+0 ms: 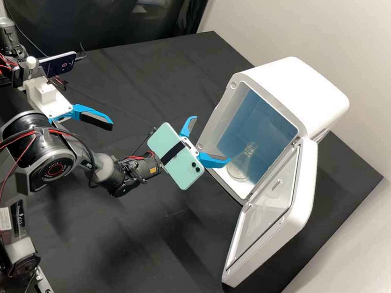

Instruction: Take the flask out of the incubator

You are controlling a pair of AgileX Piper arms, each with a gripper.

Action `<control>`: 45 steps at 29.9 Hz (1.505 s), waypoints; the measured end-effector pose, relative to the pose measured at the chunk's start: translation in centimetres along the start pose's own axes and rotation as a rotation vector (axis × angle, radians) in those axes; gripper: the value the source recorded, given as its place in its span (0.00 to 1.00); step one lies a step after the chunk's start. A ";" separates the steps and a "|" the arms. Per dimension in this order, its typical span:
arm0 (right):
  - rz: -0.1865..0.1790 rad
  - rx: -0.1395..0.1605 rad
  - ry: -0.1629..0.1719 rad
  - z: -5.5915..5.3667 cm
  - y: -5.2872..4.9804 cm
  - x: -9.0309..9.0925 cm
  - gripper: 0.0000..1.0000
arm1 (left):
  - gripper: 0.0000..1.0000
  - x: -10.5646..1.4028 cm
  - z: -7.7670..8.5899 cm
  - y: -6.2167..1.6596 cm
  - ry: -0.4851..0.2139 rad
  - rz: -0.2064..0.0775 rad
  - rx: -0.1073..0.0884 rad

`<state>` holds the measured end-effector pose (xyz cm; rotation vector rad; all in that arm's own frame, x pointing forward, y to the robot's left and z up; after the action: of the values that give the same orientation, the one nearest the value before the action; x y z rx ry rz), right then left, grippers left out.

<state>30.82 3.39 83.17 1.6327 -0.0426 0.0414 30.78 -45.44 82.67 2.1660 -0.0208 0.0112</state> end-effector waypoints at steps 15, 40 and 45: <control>0.000 0.000 0.000 0.0 0.0 0.0 1.00 | 1.00 0.1 0.0 -0.22 0.001 -0.006 0.000; 0.000 0.000 0.000 0.0 0.0 0.0 1.00 | 1.00 -4.2 -9.6 -3.65 0.239 -0.112 -0.025; 0.000 0.000 0.000 0.0 0.0 0.0 1.00 | 1.00 -5.4 -11.3 -2.89 0.276 -0.071 -0.054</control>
<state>30.82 3.39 83.17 1.6327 -0.0426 0.0414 25.45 -34.38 86.54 2.0923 0.2120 0.2654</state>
